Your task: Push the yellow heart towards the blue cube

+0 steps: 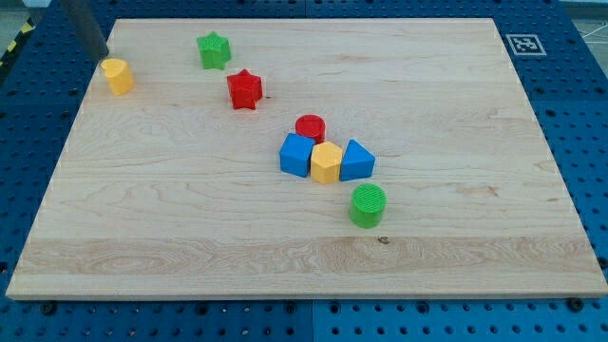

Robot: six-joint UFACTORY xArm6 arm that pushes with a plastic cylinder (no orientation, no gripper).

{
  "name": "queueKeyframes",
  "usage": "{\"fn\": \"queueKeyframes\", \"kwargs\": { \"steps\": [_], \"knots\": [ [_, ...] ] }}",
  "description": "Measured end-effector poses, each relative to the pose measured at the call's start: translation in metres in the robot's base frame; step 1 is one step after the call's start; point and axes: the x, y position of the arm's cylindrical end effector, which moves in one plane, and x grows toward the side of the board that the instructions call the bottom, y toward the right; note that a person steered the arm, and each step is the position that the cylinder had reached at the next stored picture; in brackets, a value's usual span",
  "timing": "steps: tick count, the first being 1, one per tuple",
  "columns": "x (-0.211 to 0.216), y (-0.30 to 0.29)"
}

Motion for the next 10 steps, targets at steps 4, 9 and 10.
{"fn": "queueKeyframes", "kwargs": {
  "steps": [4, 9, 10],
  "knots": [
    [0.195, 0.109],
    [0.071, 0.060],
    [0.068, 0.064]
  ]
}}
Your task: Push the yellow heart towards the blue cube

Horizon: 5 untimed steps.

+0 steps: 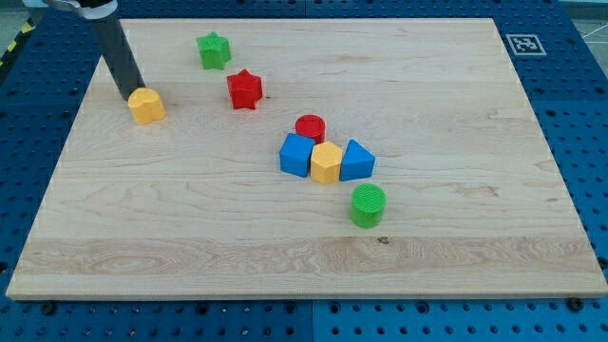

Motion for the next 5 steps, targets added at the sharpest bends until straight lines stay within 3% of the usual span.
{"fn": "queueKeyframes", "kwargs": {
  "steps": [2, 5],
  "knots": [
    [0.027, 0.001],
    [0.052, 0.155]
  ]
}}
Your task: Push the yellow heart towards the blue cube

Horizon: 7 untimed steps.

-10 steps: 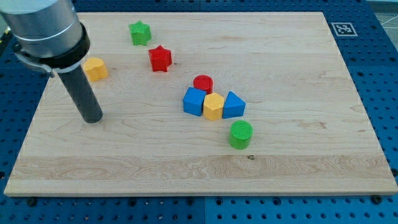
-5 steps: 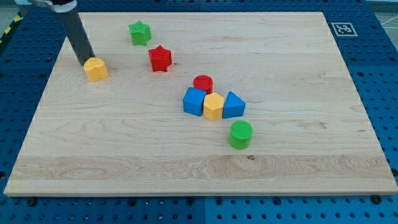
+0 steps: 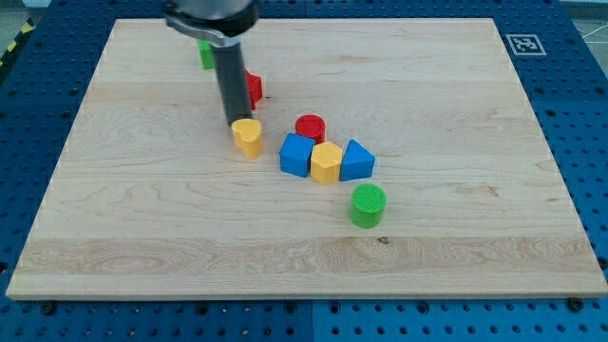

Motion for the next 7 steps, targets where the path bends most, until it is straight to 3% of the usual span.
{"fn": "queueKeyframes", "kwargs": {
  "steps": [7],
  "knots": [
    [0.046, -0.009]
  ]
}}
